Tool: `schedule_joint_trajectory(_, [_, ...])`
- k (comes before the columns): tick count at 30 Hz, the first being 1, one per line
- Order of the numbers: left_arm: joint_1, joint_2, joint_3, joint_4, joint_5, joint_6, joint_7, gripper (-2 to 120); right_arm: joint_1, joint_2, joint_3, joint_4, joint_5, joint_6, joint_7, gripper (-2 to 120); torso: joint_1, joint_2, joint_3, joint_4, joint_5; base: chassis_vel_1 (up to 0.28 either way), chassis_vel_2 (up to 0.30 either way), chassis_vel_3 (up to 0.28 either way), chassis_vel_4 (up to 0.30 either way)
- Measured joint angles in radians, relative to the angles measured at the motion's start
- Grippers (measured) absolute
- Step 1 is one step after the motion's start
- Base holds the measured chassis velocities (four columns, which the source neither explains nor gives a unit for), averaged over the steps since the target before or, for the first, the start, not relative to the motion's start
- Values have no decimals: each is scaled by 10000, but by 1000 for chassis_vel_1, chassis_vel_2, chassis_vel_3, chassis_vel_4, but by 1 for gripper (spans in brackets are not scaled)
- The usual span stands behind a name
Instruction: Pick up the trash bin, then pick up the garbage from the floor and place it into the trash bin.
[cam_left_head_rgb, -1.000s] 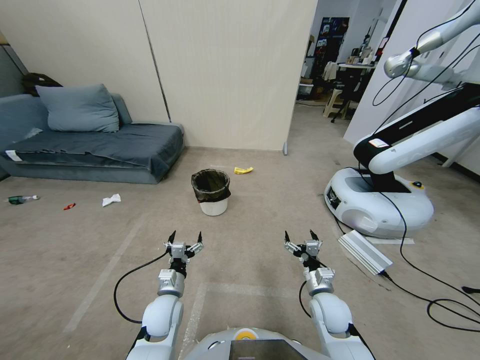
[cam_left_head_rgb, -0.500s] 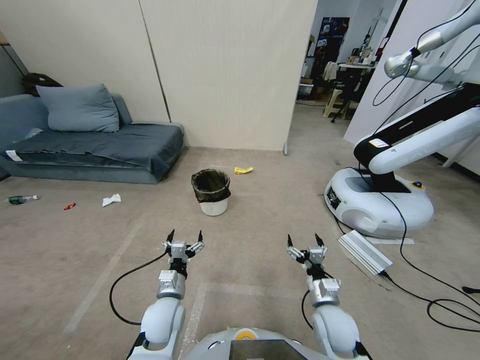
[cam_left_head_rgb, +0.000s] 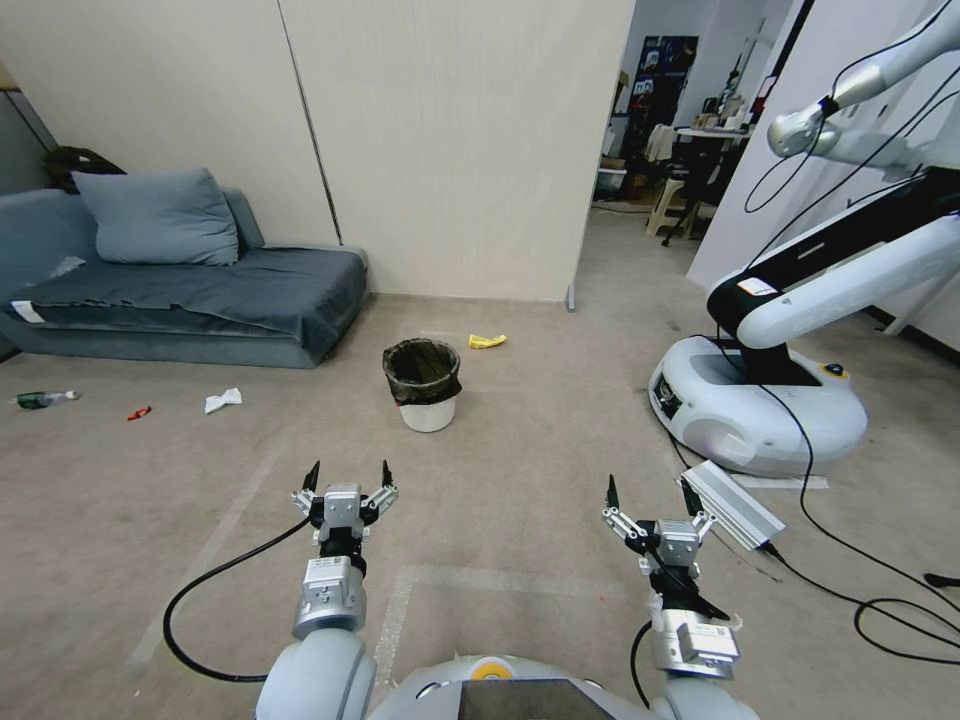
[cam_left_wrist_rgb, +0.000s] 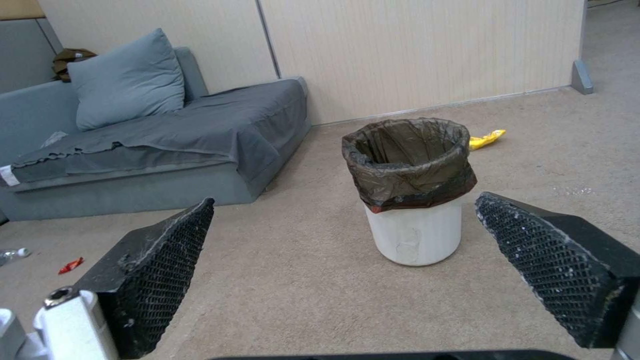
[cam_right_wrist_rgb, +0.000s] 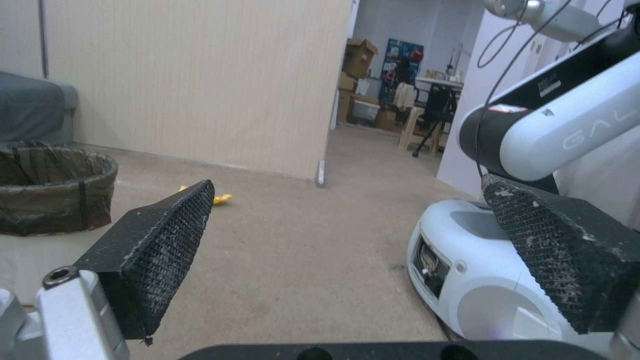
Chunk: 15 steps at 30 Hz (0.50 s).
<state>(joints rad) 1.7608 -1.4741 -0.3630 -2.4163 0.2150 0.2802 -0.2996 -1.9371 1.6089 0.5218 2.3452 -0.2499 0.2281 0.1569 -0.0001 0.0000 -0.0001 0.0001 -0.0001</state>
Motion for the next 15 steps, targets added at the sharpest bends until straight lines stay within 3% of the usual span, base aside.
schedule_joint_trajectory(15, [-3, -68, 12, 223, 273, -221, 63, 100, 158, 9, 64, -213, 22, 249, -302, 100, 1, 0, 0, -2, 1, 0, 0, 0, 0])
